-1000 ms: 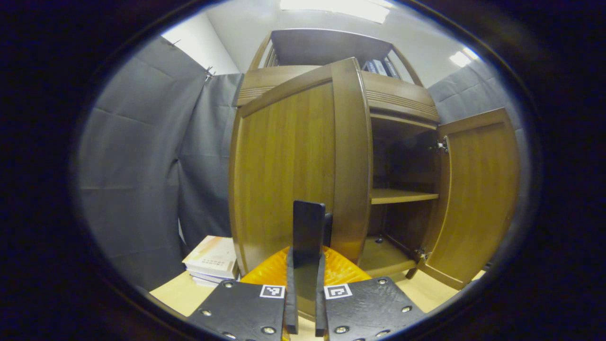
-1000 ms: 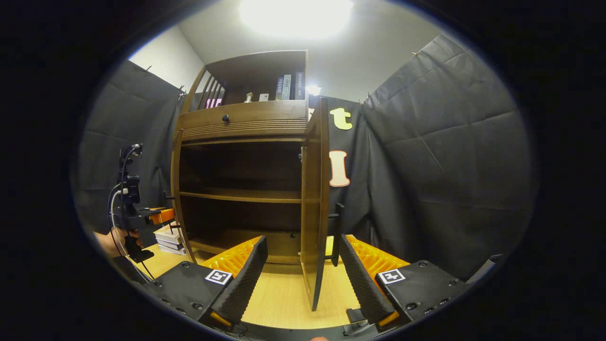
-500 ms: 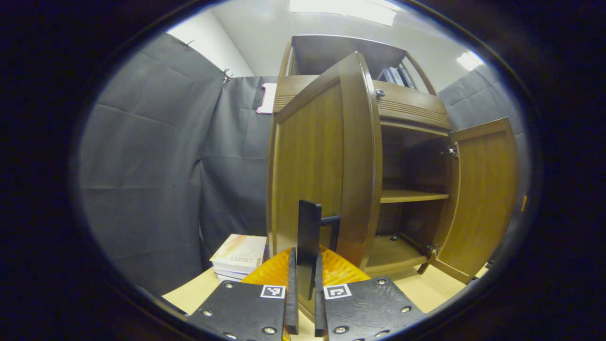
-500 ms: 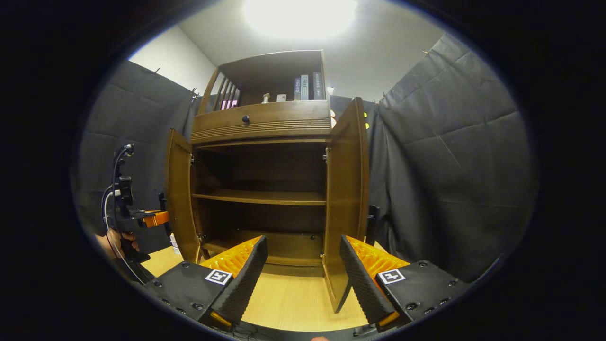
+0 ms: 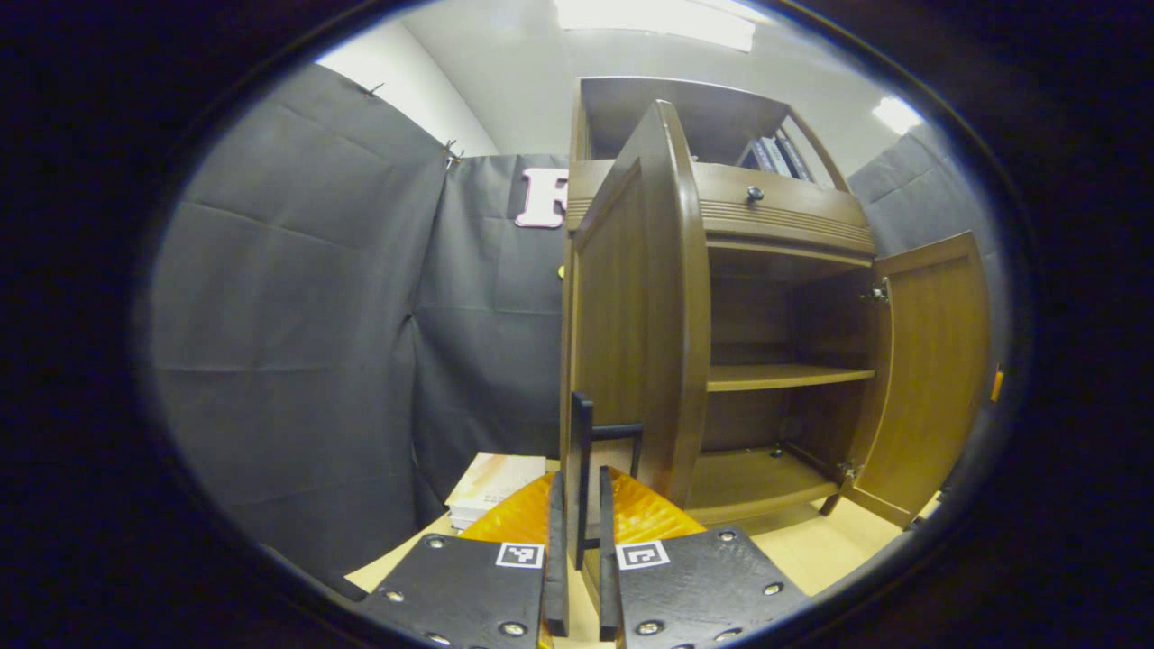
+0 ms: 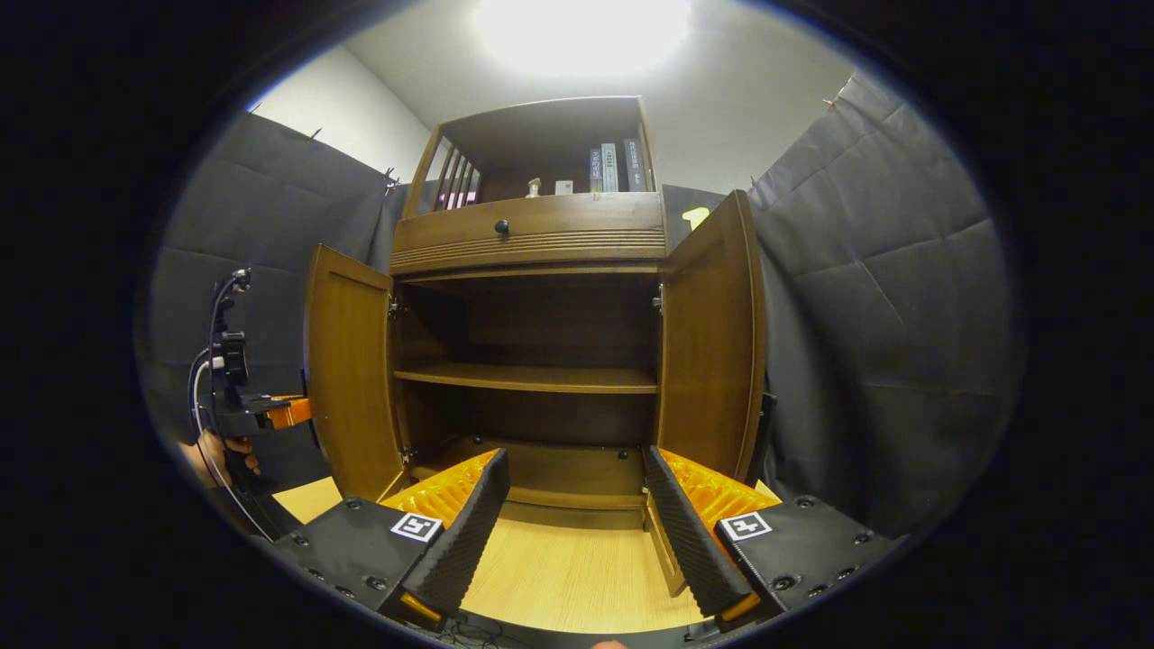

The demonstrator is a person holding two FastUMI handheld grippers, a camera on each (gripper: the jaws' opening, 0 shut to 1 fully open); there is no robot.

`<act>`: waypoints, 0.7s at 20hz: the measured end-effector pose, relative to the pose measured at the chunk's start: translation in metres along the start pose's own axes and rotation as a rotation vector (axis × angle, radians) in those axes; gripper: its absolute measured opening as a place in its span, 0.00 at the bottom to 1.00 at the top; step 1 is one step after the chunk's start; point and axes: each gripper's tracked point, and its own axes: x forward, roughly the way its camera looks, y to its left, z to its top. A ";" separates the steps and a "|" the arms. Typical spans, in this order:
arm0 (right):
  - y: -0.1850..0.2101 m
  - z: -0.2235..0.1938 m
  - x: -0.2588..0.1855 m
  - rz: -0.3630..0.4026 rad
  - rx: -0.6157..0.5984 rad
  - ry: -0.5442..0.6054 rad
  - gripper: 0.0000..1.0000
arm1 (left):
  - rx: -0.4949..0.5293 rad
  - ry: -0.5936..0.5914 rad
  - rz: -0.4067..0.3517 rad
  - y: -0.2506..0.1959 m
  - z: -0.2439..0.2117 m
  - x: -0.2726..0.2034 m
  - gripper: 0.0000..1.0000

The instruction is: Open the right door of the double-door shoe cabinet with the right hand, and open the left door with the left hand.

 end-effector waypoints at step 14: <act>0.035 0.005 0.009 -0.019 0.002 -0.019 0.93 | -0.002 0.010 0.041 0.077 -0.005 -0.020 0.12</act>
